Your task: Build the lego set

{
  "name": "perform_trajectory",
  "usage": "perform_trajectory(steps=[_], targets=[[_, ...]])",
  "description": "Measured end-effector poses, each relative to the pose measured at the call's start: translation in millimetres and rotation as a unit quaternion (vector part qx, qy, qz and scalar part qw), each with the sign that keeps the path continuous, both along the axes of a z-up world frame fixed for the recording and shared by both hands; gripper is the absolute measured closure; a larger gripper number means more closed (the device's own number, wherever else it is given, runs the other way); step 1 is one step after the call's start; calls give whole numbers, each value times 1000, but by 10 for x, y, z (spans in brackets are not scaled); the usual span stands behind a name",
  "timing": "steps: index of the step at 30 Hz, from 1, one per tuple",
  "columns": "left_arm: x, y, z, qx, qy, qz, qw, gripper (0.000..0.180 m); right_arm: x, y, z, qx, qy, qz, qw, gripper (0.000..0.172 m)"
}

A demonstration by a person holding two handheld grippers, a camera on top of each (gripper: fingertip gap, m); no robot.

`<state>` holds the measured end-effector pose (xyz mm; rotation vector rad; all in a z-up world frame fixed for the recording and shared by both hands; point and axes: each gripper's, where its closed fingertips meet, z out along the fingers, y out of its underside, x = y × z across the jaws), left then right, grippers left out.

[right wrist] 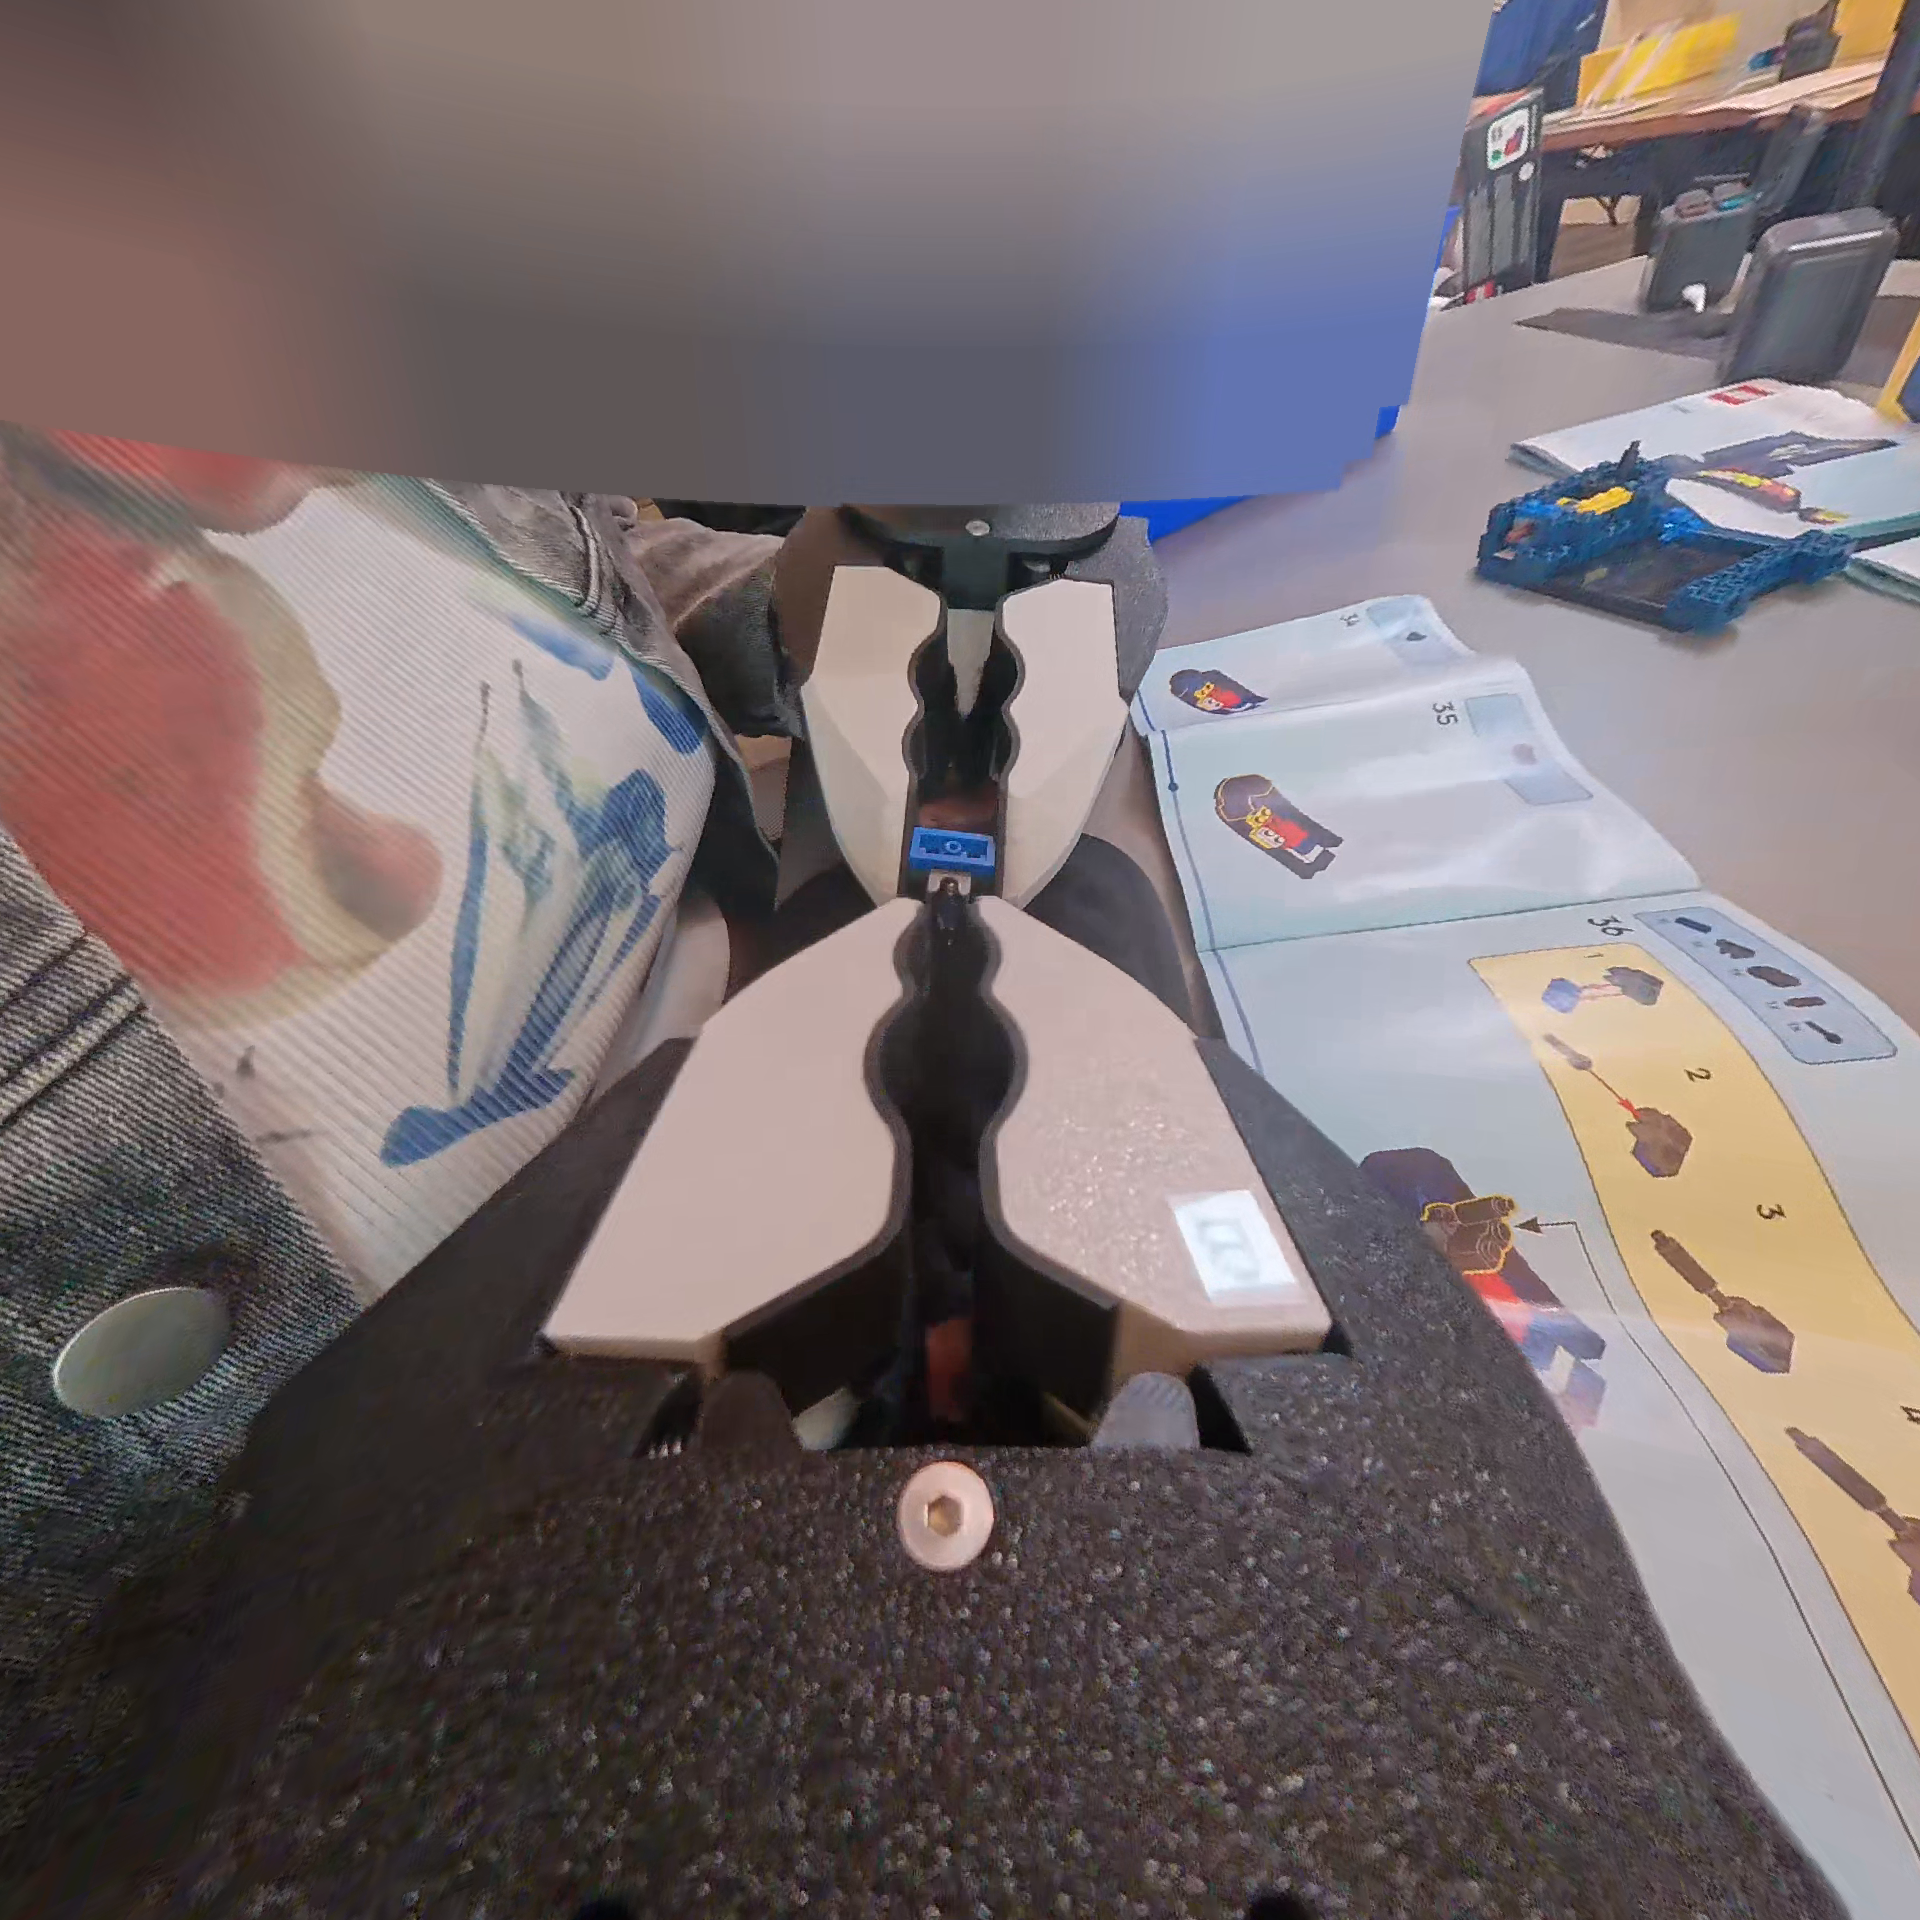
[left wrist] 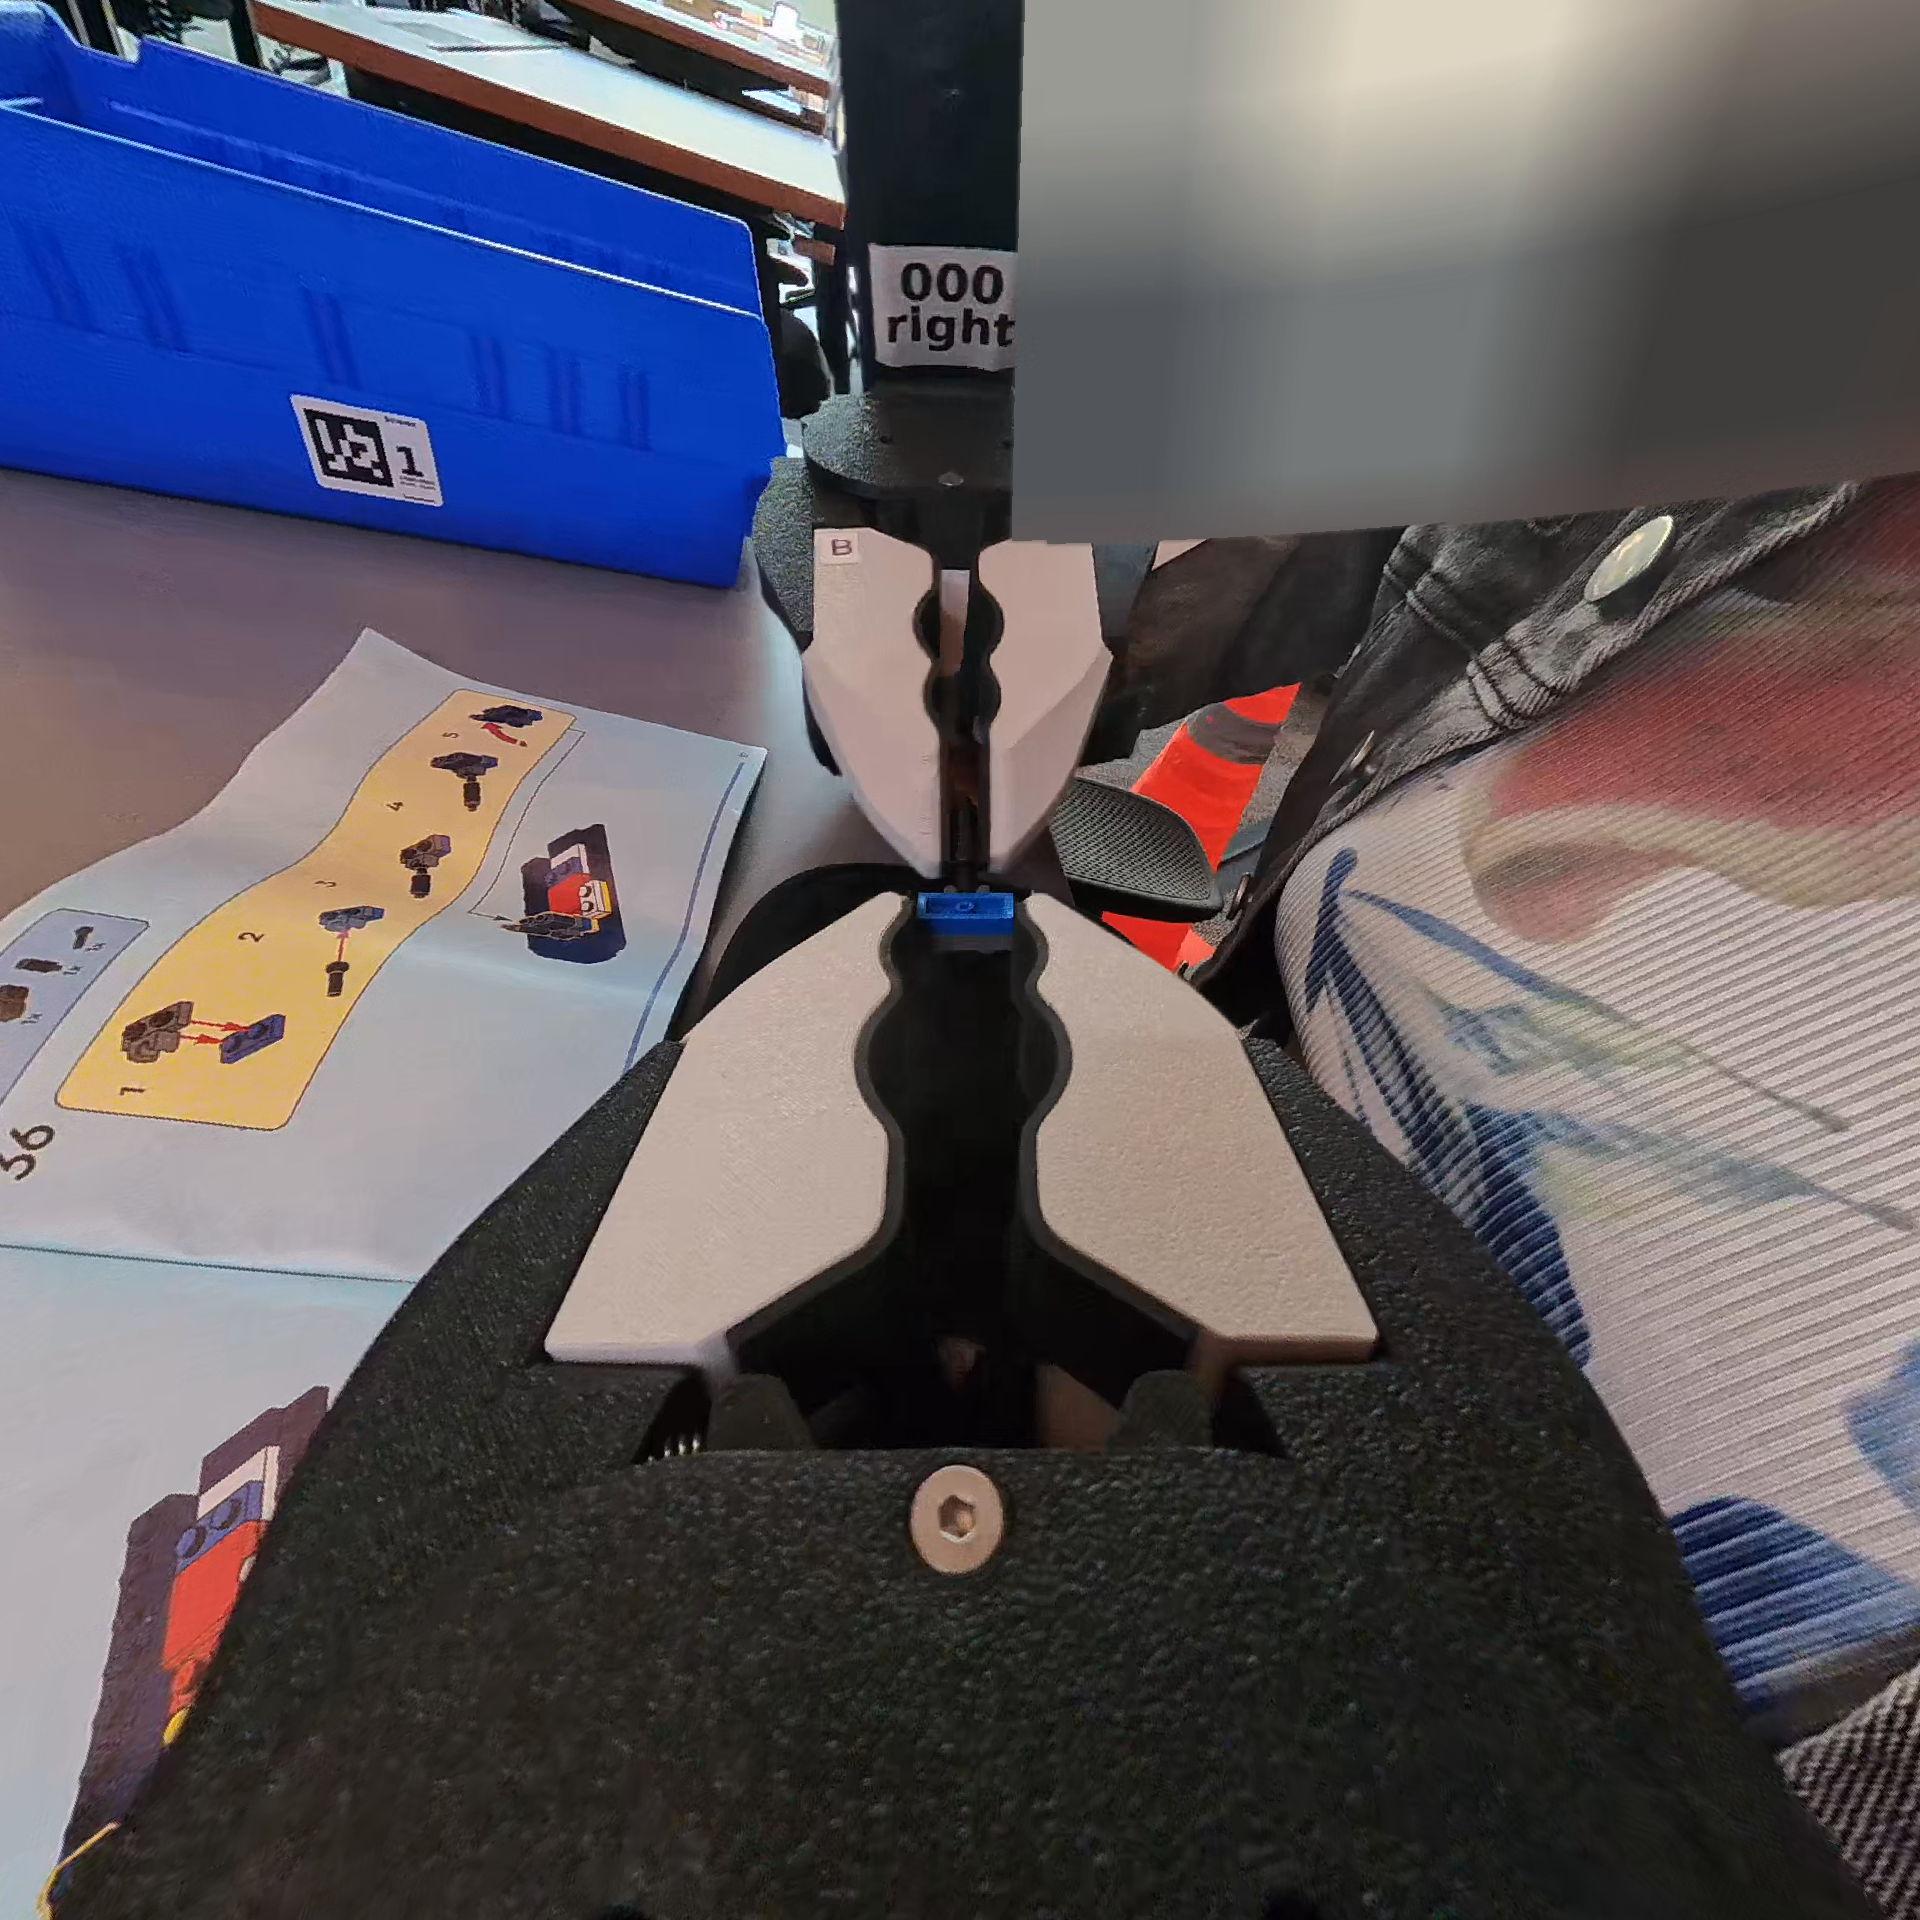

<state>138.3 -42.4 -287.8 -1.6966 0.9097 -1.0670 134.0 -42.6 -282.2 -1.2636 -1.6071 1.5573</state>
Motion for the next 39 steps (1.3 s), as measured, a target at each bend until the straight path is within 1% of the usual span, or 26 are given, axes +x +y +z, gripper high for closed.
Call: perform_trajectory(steps=[7, 12, 15, 17, 18, 20, 22, 23, 24, 25, 27, 28, 30, 32, 34, 37, 39], targets=[[-10, 4, 22, 4, -9, 5, 1000, 164, -14, 8, 14, 20, 14, -17, 1000, 166], [-23, 13, 43, -7, -23, 6, 1000, 164, -31, 22, 35, 7, 17, -29, 999, 166], [-29, 15, 71, -9, -34, 5, 999, 164, -41, 30, 59, -32, 16, -35, 999, 166], [-56, 38, 119, -16, -49, 8, 999, 161, -65, 58, 89, -107, 6, -40, 993, 166], [-83, 62, 157, -17, -59, 15, 998, 152, -81, 100, 117, -171, 0, -46, 984, 166], [-172, 154, 241, -13, -73, 49, 996, 127, -99, 213, 234, -304, 15, -59, 951, 166], [-298, 271, 290, 10, -59, 99, 993, 96, -121, 284, 317, -402, 22, -60, 913, 166], [-369, 326, 298, 30, -40, 125, 991, 85, -141, 308, 358, -441, 27, -58, 895, 166], [-435, 360, 315, 58, -18, 143, 988, 83, -156, 333, 422, -478, 40, -53, 876, 166], [-493, 384, 351, 91, 0, 157, 983, 84, -162, 368, 508, -515, 61, -42, 854, 166], [-594, 415, 491, 161, 12, 180, 970, 91, -169, 480, 670, -582, 107, -24, 806, 166], [-638, 431, 571, 191, 12, 190, 963, 93, -177, 534, 730, -605, 127, -16, 786, 166], [-679, 428, 683, 229, 8, 186, 956, 100, -206, 606, 822, -630, 159, -1, 760, 166], [-710, 439, 741, 242, 6, 178, 954, 102, -254, 655, 889, -643, 181, 9, 744, 166], [-767, 479, 794, 258, 10, 178, 950, 98, -317, 690, 969, -644, 198, 18, 739, 166], [-886, 586, 938, 298, 23, 188, 936, 92, -426, 834, 1145, -616, 234, 9, 752, 166], [-950, 641, 1045, 328, 13, 188, 926, 95, -529, 970, 1270, -604, 257, 1, 754, 166]])
